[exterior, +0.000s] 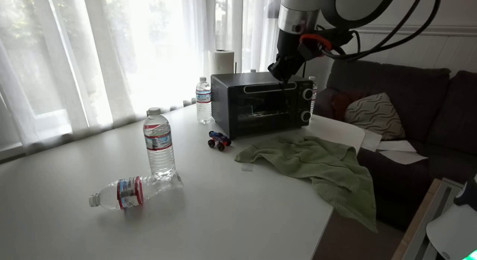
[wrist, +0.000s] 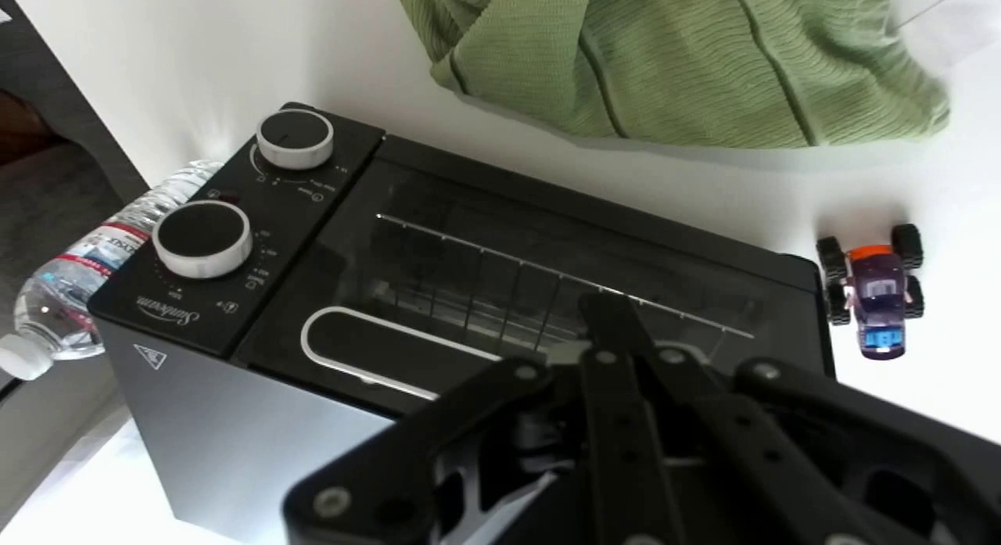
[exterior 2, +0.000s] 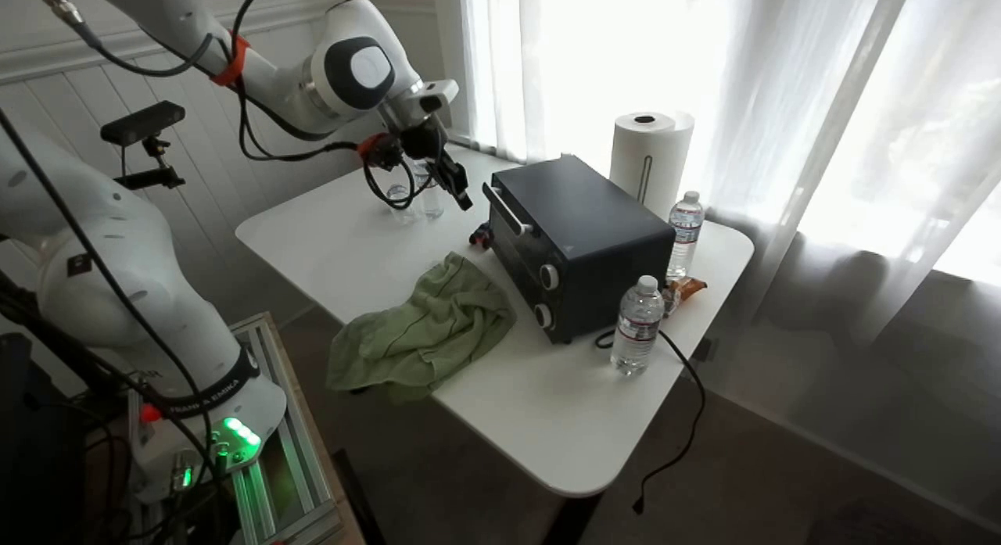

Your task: Close the oven door

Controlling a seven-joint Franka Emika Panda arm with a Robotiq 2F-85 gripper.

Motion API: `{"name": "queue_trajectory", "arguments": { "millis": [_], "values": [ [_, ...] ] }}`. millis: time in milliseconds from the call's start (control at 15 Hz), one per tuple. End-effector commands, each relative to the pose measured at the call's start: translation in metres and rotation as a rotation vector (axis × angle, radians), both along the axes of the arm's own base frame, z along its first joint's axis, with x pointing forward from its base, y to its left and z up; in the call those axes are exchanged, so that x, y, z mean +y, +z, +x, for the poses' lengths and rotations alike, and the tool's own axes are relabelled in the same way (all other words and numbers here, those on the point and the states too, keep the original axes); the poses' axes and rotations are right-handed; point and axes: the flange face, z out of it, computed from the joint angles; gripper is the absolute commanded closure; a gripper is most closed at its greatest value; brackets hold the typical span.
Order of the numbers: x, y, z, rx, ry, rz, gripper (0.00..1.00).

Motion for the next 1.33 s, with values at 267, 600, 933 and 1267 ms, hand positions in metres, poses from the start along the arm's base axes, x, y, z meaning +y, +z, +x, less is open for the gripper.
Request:
{"name": "queue_trajectory", "arguments": {
  "millis": [267,600,933,1267],
  "values": [
    [0.004,0.027,-0.045,0.127,-0.113,0.046,1.0],
    [0.011,0.076,-0.087,0.193,-0.197,0.063,0.59],
    [0.0,0.145,-0.12,0.177,-0.256,0.07,0.24],
    [0.002,0.157,-0.122,0.141,-0.273,0.052,0.14]
  ]
}}
